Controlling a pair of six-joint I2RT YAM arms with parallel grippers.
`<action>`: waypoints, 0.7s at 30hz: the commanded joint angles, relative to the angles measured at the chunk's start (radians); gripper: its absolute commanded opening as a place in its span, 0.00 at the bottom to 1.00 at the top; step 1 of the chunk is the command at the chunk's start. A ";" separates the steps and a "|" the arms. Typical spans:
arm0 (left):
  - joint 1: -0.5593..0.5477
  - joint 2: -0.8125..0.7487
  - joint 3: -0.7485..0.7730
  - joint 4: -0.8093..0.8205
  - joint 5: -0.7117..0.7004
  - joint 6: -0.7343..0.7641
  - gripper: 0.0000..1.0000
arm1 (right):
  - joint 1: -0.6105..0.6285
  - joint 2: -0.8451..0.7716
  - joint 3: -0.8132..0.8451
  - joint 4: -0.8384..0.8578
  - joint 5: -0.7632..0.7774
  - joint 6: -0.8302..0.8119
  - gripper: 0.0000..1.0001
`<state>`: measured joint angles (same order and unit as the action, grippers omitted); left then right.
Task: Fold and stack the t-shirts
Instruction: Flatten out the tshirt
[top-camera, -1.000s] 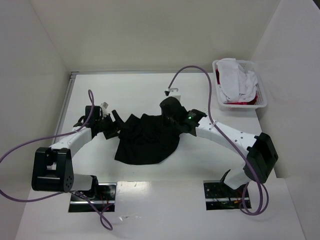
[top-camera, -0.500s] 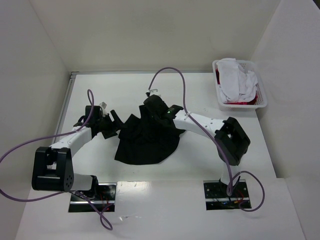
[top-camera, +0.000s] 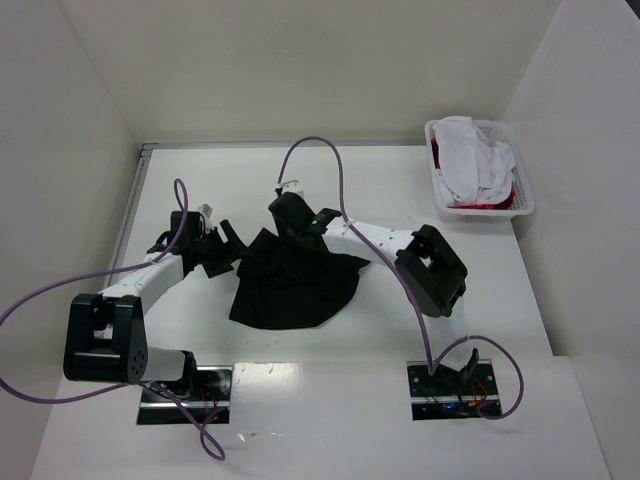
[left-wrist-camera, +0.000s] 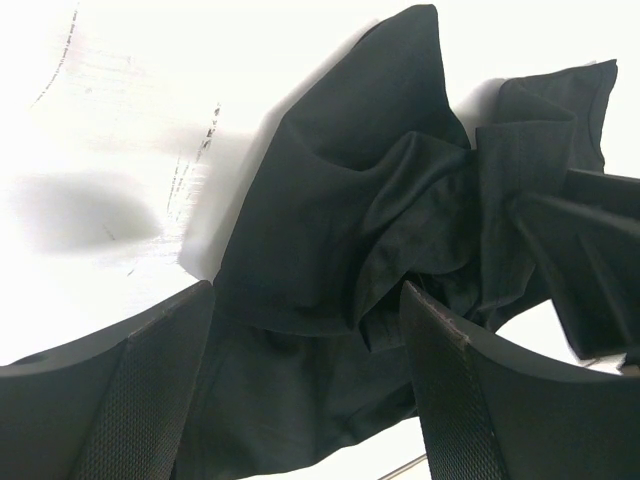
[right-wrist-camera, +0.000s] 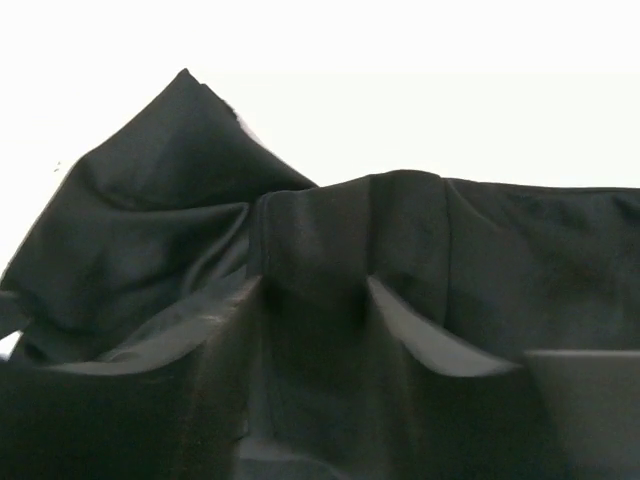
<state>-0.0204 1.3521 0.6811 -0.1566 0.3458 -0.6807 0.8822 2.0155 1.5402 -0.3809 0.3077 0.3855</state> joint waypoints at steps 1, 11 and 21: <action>0.000 -0.002 0.026 0.014 0.004 0.017 0.82 | 0.011 0.012 0.047 -0.009 0.067 -0.014 0.48; 0.000 0.009 0.026 0.014 0.013 0.017 0.82 | 0.011 0.002 0.035 -0.002 0.120 -0.014 0.09; 0.000 0.018 0.017 0.014 0.035 0.026 0.81 | 0.011 -0.190 -0.029 -0.006 0.244 0.027 0.00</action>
<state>-0.0204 1.3582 0.6807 -0.1562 0.3542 -0.6800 0.8822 1.9804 1.5276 -0.3901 0.4629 0.3840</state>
